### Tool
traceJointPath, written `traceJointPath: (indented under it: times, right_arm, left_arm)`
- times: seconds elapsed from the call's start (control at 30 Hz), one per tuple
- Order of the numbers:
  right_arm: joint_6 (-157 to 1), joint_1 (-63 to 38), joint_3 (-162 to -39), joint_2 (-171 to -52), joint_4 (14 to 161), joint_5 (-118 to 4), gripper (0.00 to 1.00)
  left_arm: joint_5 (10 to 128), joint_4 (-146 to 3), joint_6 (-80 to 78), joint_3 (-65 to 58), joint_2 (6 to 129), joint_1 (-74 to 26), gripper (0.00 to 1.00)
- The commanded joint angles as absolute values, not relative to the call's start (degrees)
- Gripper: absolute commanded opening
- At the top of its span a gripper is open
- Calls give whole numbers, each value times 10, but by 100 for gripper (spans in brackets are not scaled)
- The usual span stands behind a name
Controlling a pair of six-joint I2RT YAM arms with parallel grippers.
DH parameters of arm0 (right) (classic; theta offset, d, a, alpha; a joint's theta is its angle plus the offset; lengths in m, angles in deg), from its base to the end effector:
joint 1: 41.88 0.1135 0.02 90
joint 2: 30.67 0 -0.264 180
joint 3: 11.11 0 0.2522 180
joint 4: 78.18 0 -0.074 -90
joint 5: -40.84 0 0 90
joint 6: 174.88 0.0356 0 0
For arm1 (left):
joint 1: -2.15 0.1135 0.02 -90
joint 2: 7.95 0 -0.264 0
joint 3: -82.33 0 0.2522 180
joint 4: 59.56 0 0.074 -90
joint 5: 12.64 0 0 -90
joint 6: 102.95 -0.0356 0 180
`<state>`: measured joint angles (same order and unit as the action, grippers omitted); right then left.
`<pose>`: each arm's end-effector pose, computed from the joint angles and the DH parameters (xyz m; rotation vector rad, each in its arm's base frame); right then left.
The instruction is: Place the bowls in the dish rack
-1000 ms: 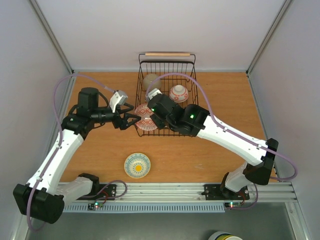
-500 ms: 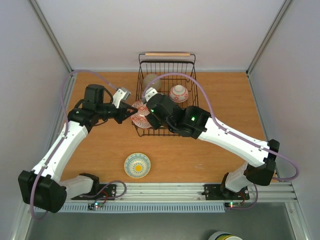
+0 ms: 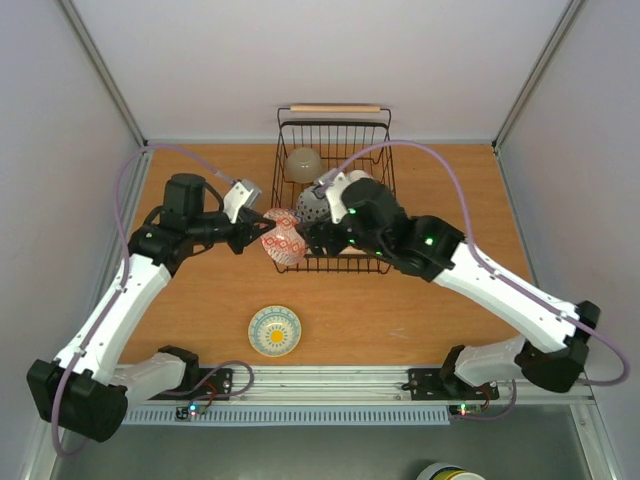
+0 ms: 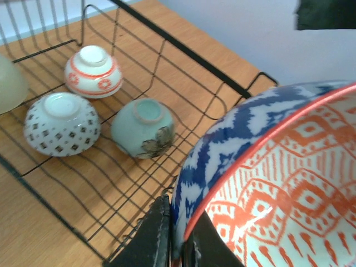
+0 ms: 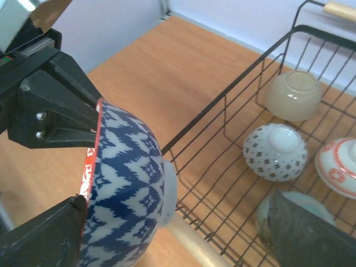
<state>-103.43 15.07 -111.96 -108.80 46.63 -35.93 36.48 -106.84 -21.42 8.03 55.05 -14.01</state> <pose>0.1650 0.2386 0.4109 -1.1912 1.7590 0.1506 0.2136 -0.0861 0.3389 0.8410 1.9743 -0.8560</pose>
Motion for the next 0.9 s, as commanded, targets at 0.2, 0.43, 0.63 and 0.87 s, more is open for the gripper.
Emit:
traceJointPath:
  times: [0.2, 0.43, 0.63, 0.87]
  right_arm:
    - [-944, 52, -992, -1008, 555, -697, 99]
    - [-916, 42, -953, -1009, 589, -748, 99]
    - [-878, 38, -928, -1017, 623, -837, 99]
    - [-857, 36, -926, -1036, 635, -901, 99]
  left_arm:
    - [237, -1052, -255, 76, 520, -143, 1]
    - [182, -1067, -277, 76, 503, -142, 1]
    - [175, -1058, -277, 84, 488, -139, 0]
    - [178, -1056, -276, 85, 486, -137, 0]
